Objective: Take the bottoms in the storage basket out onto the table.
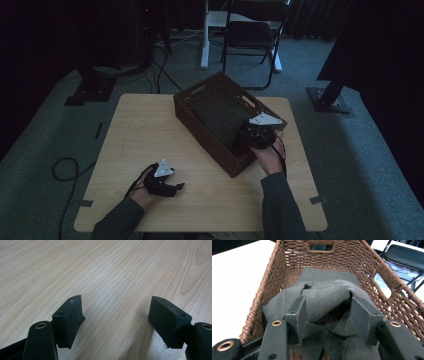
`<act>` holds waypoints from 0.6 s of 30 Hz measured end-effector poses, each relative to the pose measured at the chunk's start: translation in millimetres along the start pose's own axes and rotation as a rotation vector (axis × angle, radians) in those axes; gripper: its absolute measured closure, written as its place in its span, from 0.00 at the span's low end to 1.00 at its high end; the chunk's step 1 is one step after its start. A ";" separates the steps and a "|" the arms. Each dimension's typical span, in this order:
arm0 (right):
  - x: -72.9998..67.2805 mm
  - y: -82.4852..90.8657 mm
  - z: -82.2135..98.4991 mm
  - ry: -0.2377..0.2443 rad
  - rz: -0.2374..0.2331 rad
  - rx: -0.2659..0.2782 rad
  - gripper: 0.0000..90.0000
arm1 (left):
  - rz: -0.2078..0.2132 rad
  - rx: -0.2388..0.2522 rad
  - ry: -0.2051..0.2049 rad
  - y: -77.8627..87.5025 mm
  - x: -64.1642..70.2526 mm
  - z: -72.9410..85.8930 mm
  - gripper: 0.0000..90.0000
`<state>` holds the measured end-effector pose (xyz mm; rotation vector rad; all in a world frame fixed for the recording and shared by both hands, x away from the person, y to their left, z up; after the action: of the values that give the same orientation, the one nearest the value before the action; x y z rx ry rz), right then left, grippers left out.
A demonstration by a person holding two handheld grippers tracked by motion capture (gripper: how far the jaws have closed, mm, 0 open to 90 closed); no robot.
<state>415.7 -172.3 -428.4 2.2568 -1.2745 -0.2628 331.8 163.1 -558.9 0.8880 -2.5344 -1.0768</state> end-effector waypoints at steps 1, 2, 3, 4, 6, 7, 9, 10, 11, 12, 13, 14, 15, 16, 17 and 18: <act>-0.5 -1.0 -0.6 0.000 0.002 -0.001 0.52 | -0.001 -0.002 -0.004 0.2 -0.3 0.0 0.31; -0.5 -1.6 -1.4 0.002 0.004 -0.002 0.52 | -0.001 -0.002 -0.005 0.2 -0.3 0.0 0.31; -0.4 -2.2 -2.3 -0.001 0.005 -0.001 0.52 | 0.000 -0.003 -0.004 0.2 -0.2 0.0 0.31; -0.1 -2.6 -3.2 -0.004 0.007 -0.001 0.52 | 0.000 -0.001 -0.002 0.1 -0.1 0.0 0.31; 1.1 -3.7 -5.3 -0.015 0.006 -0.001 0.52 | 0.000 -0.001 -0.002 0.1 -0.1 0.0 0.31; 1.2 -4.4 -6.3 -0.021 0.006 -0.003 0.52 | 0.000 -0.001 -0.002 0.1 -0.1 0.0 0.31; -0.1 -6.2 -8.1 -0.024 0.001 -0.010 0.52 | 0.000 -0.003 -0.003 0.2 -0.2 0.0 0.31; -1.4 -7.1 -8.6 -0.024 -0.002 -0.015 0.52 | 0.000 -0.001 0.000 0.0 0.0 0.0 0.31; -2.7 -8.3 -8.7 -0.020 -0.003 -0.021 0.52 | 0.000 -0.001 -0.001 0.1 0.0 0.0 0.31; -4.3 -9.3 -8.5 -0.018 -0.004 -0.026 0.52 | 0.000 -0.003 -0.003 0.2 -0.1 0.0 0.31; -5.4 -10.4 -8.1 -0.016 -0.002 -0.032 0.51 | 0.000 -0.002 -0.002 0.1 -0.1 0.0 0.31; -6.1 -11.5 -7.5 -0.018 0.002 -0.039 0.51 | 0.000 -0.002 -0.002 0.1 -0.1 0.0 0.31; -6.2 -12.5 -6.9 -0.025 0.000 -0.044 0.51 | 0.000 -0.002 -0.002 0.1 -0.1 0.1 0.31; -6.2 -12.5 -6.9 -0.025 0.000 -0.044 0.51 | 0.000 -0.002 -0.002 0.1 -0.1 0.1 0.31; -5.8 -15.4 -5.3 -0.036 0.002 -0.061 0.51 | 0.000 -0.003 -0.002 0.1 -0.1 0.0 0.31; -5.5 -16.3 -4.9 -0.039 0.003 -0.069 0.51 | 0.001 -0.001 0.000 0.0 0.0 0.0 0.31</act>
<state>426.8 -159.2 -433.5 2.2015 -1.2694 -0.3462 331.8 163.1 -558.9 0.8872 -2.5338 -1.0772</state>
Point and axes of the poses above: each handheld gripper's, and its own axes: y roughly backward along the jaws, z roughly out of its underside, x roughly to its right, the point moved 2 cm from there along -y, roughly forward along the jaws, and after that the axes turned 2 degrees about -x, right-handed, at the moved point
